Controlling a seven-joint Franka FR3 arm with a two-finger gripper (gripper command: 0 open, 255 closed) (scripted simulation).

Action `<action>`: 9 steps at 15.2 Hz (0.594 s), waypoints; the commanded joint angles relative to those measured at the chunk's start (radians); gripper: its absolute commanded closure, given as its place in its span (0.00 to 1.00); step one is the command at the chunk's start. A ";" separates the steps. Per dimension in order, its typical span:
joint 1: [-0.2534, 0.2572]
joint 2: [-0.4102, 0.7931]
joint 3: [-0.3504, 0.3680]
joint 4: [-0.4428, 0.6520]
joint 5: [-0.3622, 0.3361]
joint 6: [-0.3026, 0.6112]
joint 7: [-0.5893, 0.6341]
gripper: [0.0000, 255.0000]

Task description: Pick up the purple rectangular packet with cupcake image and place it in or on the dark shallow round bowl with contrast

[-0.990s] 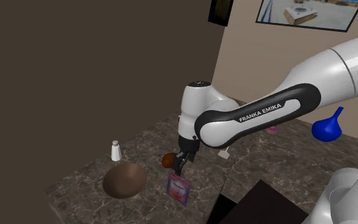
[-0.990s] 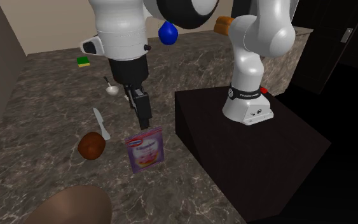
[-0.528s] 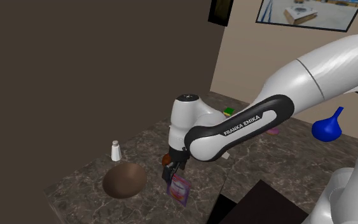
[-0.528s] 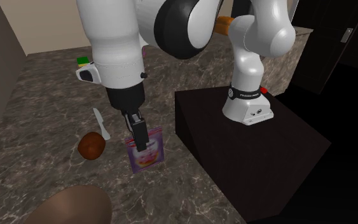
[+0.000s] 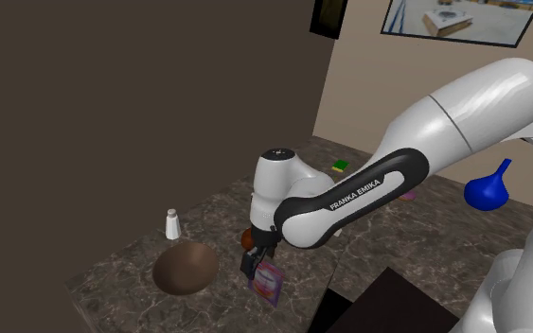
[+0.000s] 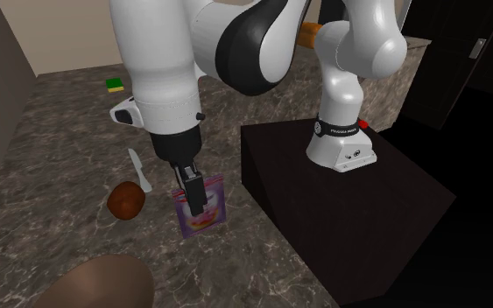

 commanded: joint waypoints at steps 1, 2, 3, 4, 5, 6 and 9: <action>0.000 0.001 0.000 0.000 0.000 0.001 0.000 0.00; 0.000 0.001 0.000 0.000 0.000 0.001 0.000 0.00; 0.000 0.001 0.000 0.000 0.000 0.000 0.000 0.00; 0.000 0.001 0.000 0.000 0.000 0.000 0.000 1.00; 0.000 0.001 0.000 0.000 0.000 0.000 0.000 1.00; 0.000 0.001 0.000 0.000 0.000 0.000 0.000 1.00; 0.000 0.001 0.000 0.000 0.000 0.000 0.000 1.00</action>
